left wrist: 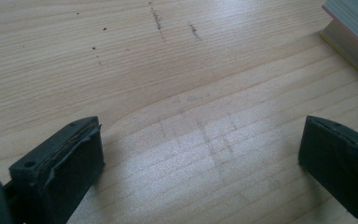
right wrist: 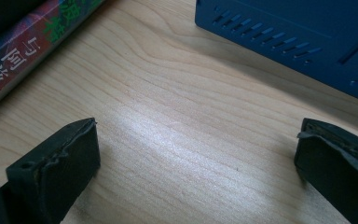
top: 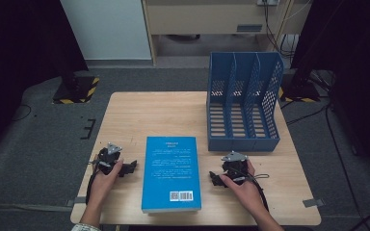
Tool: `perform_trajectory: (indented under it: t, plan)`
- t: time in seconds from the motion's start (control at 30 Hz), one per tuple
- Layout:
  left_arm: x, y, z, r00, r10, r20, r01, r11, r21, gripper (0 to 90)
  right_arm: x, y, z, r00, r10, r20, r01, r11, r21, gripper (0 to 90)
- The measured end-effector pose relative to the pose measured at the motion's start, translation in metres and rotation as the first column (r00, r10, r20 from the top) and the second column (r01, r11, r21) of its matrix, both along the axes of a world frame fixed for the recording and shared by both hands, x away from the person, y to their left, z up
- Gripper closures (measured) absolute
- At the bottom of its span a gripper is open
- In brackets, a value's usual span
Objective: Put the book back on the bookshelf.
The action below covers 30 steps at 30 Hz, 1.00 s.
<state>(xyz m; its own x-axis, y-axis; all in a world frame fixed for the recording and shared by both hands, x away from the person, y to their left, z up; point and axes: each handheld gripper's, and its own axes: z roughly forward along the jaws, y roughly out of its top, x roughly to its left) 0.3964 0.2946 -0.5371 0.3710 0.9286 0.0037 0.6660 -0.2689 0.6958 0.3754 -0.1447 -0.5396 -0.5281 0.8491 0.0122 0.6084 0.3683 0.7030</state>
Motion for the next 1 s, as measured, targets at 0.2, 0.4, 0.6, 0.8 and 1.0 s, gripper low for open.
perform_trajectory:
  t: [0.2, 0.4, 0.6, 0.8, 1.0]
  plan:
    - [-0.002, 0.0, 0.001, 0.9997, -0.019, -0.012, 0.019, 0.9998, 0.003, 0.0, 0.0, 0.0, 0.0, 1.0, 0.002, -0.003, -0.002, 1.0, 0.002, 0.4]
    - [-0.005, -0.003, 0.006, 0.9989, -0.04, -0.022, 0.04, 0.9992, -0.002, 2.6, 0.0, 0.0, 0.001, 1.0, 0.008, -0.005, -0.008, 1.0, -0.002, 1.9]
    - [-0.024, -0.011, 0.022, 0.9931, -0.111, -0.038, 0.111, 0.9937, 0.008, 5.0, -0.007, -0.003, 0.014, 0.9948, 0.074, -0.07, -0.074, 0.997, -0.004, 11.7]
    - [-0.036, -0.019, 0.036, 0.9823, -0.185, -0.029, 0.183, 0.982, -0.046, 7.7, -0.025, 0.003, 0.042, 0.9884, 0.152, -0.005, -0.152, 0.988, -0.039, 12.8]
    - [-0.037, -0.025, 0.052, 0.9657, -0.249, -0.075, 0.248, 0.9686, -0.013, 7.0, -0.028, 0.012, 0.079, 0.9743, 0.219, 0.055, -0.211, 0.97, -0.124, 13.7]
